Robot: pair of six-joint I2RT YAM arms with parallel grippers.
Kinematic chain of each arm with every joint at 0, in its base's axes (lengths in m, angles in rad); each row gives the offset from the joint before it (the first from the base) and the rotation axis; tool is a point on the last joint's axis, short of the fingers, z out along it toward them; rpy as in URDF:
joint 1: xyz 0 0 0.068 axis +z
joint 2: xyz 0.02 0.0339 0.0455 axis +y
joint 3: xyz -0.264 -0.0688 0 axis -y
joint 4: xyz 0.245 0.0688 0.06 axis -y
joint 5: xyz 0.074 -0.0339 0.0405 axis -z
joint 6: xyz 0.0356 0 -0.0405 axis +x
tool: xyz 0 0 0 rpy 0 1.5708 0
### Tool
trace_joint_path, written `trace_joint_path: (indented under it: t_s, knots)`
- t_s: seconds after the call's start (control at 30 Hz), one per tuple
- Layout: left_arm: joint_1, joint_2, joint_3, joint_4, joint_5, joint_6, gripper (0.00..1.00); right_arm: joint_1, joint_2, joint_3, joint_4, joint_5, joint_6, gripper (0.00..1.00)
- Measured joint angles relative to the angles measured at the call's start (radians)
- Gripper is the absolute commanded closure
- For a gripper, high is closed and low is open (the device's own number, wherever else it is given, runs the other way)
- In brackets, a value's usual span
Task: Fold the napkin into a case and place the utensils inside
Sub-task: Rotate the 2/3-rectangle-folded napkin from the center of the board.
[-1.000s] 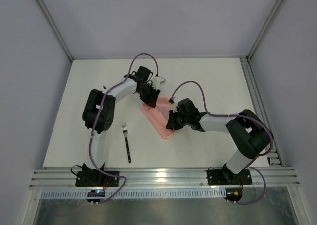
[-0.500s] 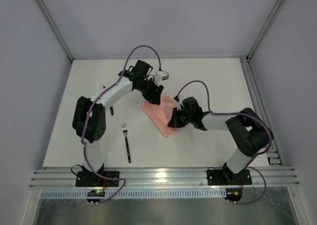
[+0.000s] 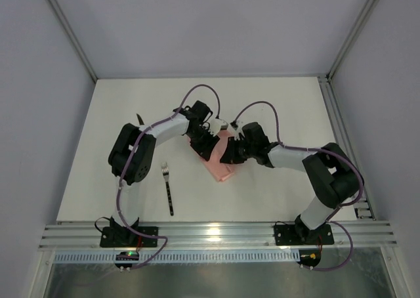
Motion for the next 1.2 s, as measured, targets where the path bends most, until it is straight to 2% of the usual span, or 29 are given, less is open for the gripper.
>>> trace_joint_path:
  t_s: [0.07,0.17,0.2,0.27,0.5,0.63,0.67,0.8,1.0,1.2]
  knots:
    - [-0.002,0.006,0.01,0.006,-0.01,-0.01,0.59,-0.027,-0.021,0.026,-0.029,-0.001,-0.004,0.77]
    - [-0.004,0.012,0.016,0.029,-0.026,-0.013,0.59,-0.101,-0.059,0.047,-0.056,0.005,-0.01,0.66]
    - [-0.005,0.012,0.016,0.032,-0.026,-0.014,0.59,-0.122,-0.065,0.051,-0.062,0.005,-0.014,0.6]
    - [-0.005,0.012,0.016,0.037,-0.029,-0.015,0.58,-0.175,-0.067,0.065,-0.08,0.016,-0.023,0.55]
    - [-0.005,0.019,0.03,0.043,-0.033,-0.015,0.57,-0.219,0.052,0.2,-0.165,0.098,-0.09,0.53]
    - [-0.005,0.038,0.056,0.044,-0.032,-0.018,0.57,-0.219,0.134,0.227,-0.177,0.128,-0.112,0.56]
    - [-0.005,0.044,0.064,0.044,-0.031,-0.022,0.57,-0.22,0.145,0.228,-0.17,0.124,-0.113,0.62]
    - [-0.008,0.062,0.09,0.043,-0.026,-0.034,0.56,-0.225,0.147,0.216,-0.148,0.13,-0.113,0.76]
    - [-0.022,0.097,0.143,0.042,-0.021,-0.039,0.56,-0.229,0.115,0.1,0.005,0.105,-0.049,0.82]
    - [-0.031,0.112,0.168,0.041,-0.021,-0.039,0.56,-0.219,0.005,-0.066,0.094,0.113,0.027,0.83]
